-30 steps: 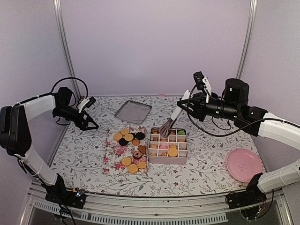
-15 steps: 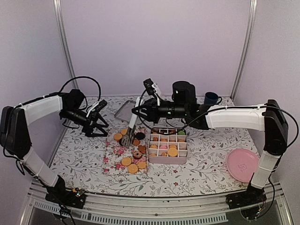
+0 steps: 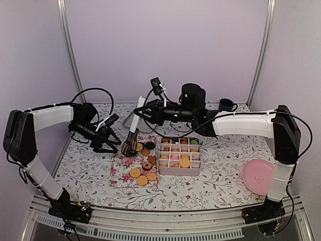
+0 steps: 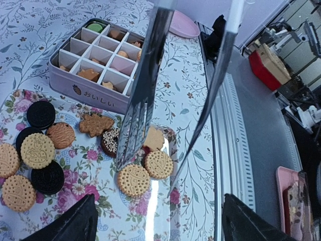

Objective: Pack the cookies
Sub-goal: Pass from the right arm to the left

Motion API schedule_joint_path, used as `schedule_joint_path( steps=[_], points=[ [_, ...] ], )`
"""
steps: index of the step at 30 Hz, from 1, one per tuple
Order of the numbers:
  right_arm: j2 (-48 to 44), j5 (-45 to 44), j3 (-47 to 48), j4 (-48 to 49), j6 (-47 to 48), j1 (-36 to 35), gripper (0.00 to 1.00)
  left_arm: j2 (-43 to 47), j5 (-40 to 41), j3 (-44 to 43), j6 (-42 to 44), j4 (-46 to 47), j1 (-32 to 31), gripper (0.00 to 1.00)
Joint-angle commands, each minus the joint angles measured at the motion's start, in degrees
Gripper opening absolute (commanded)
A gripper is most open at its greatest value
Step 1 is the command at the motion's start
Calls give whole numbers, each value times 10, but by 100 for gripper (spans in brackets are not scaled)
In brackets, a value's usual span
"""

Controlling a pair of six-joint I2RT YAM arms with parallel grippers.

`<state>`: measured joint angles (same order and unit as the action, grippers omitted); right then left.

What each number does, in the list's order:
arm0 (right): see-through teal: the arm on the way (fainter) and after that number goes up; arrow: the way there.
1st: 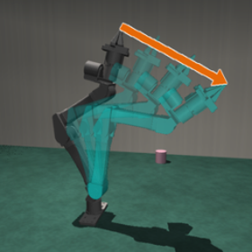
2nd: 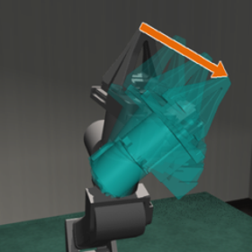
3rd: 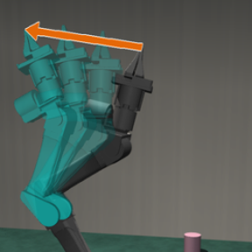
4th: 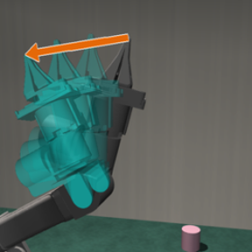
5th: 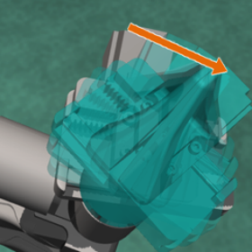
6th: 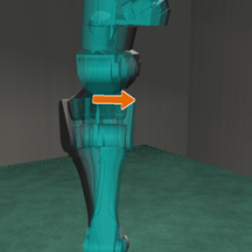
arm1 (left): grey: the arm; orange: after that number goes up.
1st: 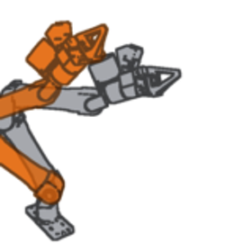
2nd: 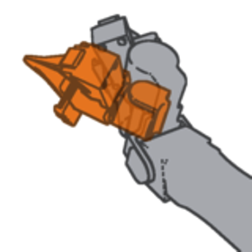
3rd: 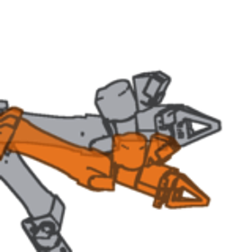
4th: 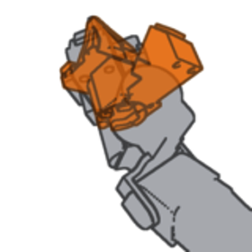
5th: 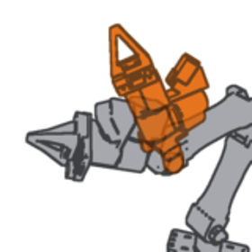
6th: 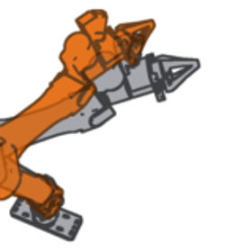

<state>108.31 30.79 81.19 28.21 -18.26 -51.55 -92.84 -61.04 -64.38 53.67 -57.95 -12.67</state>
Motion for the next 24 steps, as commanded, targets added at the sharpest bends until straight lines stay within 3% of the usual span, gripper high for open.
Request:
schedule_joint_path(
  steps=[1,5,10,14,24],
  points=[
    [14,13,18,45,-20,-5,33,-19,-37,-20,50,-50,-21,80],
    [18,16,20,54,-25,-4,33,-39,-54,-33,82,-98,-34,73],
    [21,22,21,64,-32,-4,33,-43,-52,-30,52,-68,-39,78],
    [21,19,20,67,-33,-4,33,-40,-51,-32,33,-53,-44,76],
    [28,-9,18,94,-38,-8,31,-48,-54,-39,40,-68,-54,33]
  ],
)
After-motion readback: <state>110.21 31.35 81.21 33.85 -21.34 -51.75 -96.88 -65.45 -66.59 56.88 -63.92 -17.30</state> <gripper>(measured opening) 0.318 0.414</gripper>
